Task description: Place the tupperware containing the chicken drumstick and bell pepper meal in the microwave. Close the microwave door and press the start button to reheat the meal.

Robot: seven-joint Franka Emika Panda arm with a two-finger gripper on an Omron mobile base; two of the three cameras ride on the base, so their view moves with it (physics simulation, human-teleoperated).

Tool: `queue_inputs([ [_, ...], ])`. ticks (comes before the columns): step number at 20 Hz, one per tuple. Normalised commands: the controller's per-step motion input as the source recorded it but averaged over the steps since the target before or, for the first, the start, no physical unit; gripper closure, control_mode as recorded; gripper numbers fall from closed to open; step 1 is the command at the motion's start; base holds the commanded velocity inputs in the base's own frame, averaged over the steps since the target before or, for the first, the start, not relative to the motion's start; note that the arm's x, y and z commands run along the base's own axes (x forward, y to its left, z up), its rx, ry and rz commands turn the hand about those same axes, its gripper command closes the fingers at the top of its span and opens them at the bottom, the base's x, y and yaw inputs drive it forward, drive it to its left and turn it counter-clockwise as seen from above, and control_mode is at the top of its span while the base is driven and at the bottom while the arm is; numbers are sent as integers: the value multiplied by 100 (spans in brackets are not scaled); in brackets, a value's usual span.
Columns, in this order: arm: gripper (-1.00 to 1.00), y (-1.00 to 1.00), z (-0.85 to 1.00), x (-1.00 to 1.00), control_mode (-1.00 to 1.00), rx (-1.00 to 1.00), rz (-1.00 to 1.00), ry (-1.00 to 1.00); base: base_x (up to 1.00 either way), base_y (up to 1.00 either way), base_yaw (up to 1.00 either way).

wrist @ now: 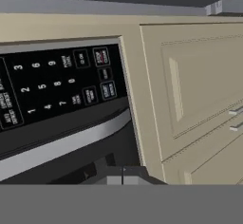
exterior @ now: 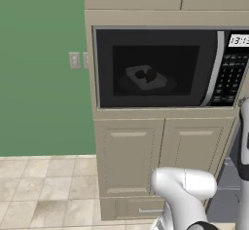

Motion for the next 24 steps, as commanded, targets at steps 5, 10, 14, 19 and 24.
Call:
queue_inputs([
  [5,100,0,-20,29,-100,1,0,0,0,0,0],
  [10,100,0,-19,31,-100,0,0,0,0,0,0],
  [14,100,-4,-16,28,-100,0,0,0,0,0,0],
  [19,100,-18,-7,20,-100,2,0,0,0,0,0],
  [24,100,-12,-9,15,-100,2,0,-2,0,0,0],
])
